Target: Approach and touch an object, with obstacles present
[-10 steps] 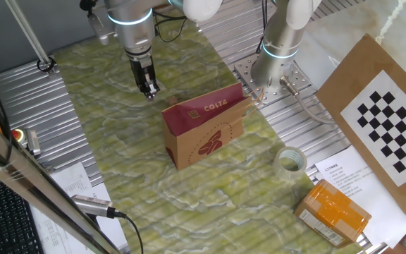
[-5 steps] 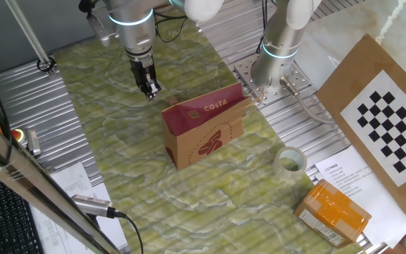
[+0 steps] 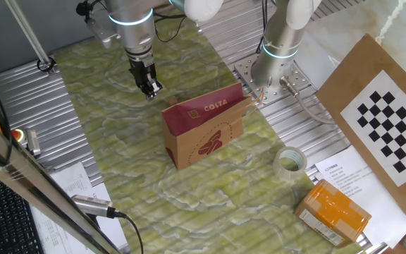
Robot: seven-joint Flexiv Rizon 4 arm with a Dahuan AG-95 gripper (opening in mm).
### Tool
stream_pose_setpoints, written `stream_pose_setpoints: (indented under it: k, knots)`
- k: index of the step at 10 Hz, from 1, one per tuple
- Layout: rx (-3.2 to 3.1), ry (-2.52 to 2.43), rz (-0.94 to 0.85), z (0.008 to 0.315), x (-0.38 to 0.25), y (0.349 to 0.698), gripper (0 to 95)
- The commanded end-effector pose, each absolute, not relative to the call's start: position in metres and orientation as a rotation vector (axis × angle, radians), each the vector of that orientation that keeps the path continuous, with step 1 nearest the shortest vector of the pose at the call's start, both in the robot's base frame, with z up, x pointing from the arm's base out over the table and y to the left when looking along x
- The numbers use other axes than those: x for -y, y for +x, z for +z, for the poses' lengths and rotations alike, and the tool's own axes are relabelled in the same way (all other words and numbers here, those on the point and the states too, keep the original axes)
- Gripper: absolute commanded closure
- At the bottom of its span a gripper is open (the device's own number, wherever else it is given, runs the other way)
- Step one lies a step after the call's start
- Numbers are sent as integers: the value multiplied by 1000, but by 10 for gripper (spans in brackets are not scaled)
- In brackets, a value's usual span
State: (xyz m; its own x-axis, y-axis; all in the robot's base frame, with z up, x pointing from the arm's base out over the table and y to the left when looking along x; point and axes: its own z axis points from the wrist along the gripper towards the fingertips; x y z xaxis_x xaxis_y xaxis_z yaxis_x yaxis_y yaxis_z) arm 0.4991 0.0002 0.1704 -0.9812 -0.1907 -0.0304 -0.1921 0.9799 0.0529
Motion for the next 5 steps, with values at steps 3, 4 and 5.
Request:
stream_pose_setpoints:
  k: [3,4,5]
  knots:
    - [-3095,-312,82,170,0,499,950]
    - [-3111,-270,84,170,0,499,950]
    - [-3120,-277,86,170,0,499,950]
